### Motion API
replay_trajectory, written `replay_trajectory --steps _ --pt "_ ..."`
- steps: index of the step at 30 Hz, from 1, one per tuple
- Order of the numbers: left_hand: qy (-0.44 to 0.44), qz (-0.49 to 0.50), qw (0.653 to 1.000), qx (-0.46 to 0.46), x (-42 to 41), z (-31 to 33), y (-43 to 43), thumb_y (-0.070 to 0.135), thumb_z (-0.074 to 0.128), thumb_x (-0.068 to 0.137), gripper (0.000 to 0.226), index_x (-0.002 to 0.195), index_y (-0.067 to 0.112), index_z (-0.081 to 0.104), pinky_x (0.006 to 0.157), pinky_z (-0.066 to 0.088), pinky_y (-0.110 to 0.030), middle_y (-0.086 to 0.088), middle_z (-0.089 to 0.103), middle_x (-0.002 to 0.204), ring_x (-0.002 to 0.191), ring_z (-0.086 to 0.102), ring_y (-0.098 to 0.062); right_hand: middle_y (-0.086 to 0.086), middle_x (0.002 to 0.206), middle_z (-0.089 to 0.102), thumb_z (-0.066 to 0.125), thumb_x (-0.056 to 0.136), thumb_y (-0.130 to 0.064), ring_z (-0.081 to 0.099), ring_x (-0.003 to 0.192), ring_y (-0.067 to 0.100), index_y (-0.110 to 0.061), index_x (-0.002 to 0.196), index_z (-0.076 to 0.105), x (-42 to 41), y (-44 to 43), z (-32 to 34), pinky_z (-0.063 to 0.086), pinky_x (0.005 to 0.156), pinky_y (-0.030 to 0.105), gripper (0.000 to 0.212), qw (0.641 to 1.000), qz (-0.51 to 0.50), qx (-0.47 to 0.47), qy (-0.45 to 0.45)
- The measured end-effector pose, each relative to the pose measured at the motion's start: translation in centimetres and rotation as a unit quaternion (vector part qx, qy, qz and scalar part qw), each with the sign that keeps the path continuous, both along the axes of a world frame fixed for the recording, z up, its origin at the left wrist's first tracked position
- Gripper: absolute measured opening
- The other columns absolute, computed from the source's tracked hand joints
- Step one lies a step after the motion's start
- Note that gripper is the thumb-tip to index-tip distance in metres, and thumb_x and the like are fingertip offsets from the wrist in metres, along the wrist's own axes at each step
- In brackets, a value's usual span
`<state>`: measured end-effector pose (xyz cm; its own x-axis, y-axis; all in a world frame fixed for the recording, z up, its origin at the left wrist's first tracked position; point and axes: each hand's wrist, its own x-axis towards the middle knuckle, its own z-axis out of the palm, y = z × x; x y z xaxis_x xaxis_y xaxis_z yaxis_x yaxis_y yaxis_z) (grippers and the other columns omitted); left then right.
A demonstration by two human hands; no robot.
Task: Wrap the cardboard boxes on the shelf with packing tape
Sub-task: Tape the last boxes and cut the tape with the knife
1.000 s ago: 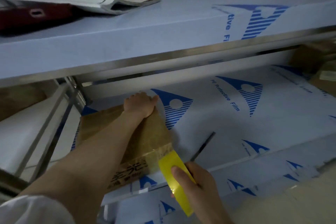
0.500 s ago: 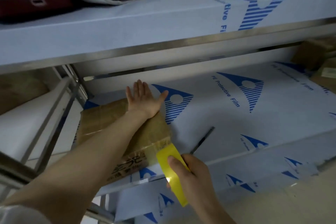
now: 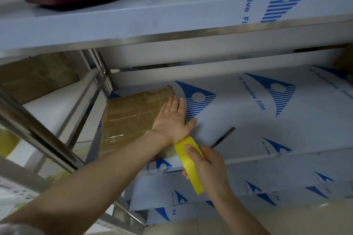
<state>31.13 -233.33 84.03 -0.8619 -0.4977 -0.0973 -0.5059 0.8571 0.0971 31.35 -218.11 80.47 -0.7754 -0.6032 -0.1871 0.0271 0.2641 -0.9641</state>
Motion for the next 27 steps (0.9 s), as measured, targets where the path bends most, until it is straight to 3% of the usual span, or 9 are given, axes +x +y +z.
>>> replay_trajectory --steps 3,6,9,12,18,24,27 --pt "-0.003 -0.011 1.000 0.024 -0.1 0.3 -0.1 0.068 0.021 0.092 0.088 0.151 0.011 -0.010 0.118 -0.008 -0.034 -0.011 -0.016 0.158 0.146 -0.016 -0.021 0.020 0.069 0.065 0.055 0.067 -0.064 0.066 0.067 0.035 -0.009 0.070 0.059 0.1 0.1 0.5 0.055 0.070 0.054 0.055 1.000 0.001 -0.001 -0.010" --pt "-0.021 -0.052 0.993 0.104 1.2 1.8 -1.4 0.067 0.032 0.090 0.090 0.151 0.015 -0.009 0.115 -0.011 -0.030 -0.009 -0.020 0.157 0.144 -0.020 -0.017 0.024 0.070 0.065 0.063 0.087 -0.039 0.067 0.052 0.023 0.006 0.078 0.058 0.0 0.4 1.0 0.055 0.066 0.050 0.046 0.999 0.010 -0.015 -0.045" --pt "-0.052 -0.104 0.992 0.050 3.5 1.9 -2.3 0.067 0.031 0.090 0.091 0.150 0.018 -0.016 0.118 -0.011 -0.031 -0.003 -0.025 0.156 0.143 -0.021 -0.012 0.022 0.064 0.065 0.061 0.091 -0.032 0.064 0.049 0.020 0.009 0.078 0.057 -0.1 0.7 1.3 0.054 0.063 0.046 0.043 0.998 0.014 -0.018 -0.053" --pt "-0.036 -0.055 0.996 0.061 3.3 1.6 -1.8 0.066 0.018 0.093 0.081 0.151 0.019 -0.013 0.119 -0.007 -0.031 0.001 -0.020 0.157 0.145 -0.016 -0.010 0.011 0.056 0.066 0.060 0.092 -0.032 0.063 0.050 0.019 -0.002 0.070 0.059 -0.2 0.9 1.5 0.055 0.064 0.043 0.037 0.999 0.014 -0.020 -0.042" --pt "0.004 0.052 0.998 0.018 1.6 0.6 -1.1 0.063 0.017 0.095 0.077 0.152 0.018 -0.009 0.119 -0.002 -0.036 -0.006 -0.012 0.159 0.147 -0.009 -0.020 0.021 0.067 0.067 0.059 0.092 -0.032 0.065 0.050 0.018 0.001 0.073 0.058 -0.3 1.2 1.5 0.055 0.063 0.045 0.038 0.999 0.020 -0.005 -0.025" --pt "0.037 0.083 0.996 -0.014 0.7 0.9 -2.1 0.066 0.025 0.091 0.078 0.153 0.021 0.011 0.117 0.009 -0.040 -0.006 0.015 0.159 0.145 0.015 -0.024 0.019 0.063 0.064 0.061 0.091 -0.030 0.064 0.049 0.019 -0.006 0.069 0.055 -0.8 0.5 1.8 0.051 0.057 0.036 0.033 0.998 0.002 -0.022 -0.067" --pt "0.106 0.053 0.990 -0.080 1.6 1.0 -1.2 0.062 0.025 0.094 0.067 0.146 0.020 0.035 0.109 0.026 -0.036 -0.007 0.036 0.149 0.134 0.032 -0.027 0.014 0.058 0.061 0.064 0.090 -0.027 0.063 0.048 0.022 -0.005 0.068 0.053 -1.3 0.6 1.8 0.050 0.055 0.034 0.032 0.993 -0.009 -0.031 -0.110"
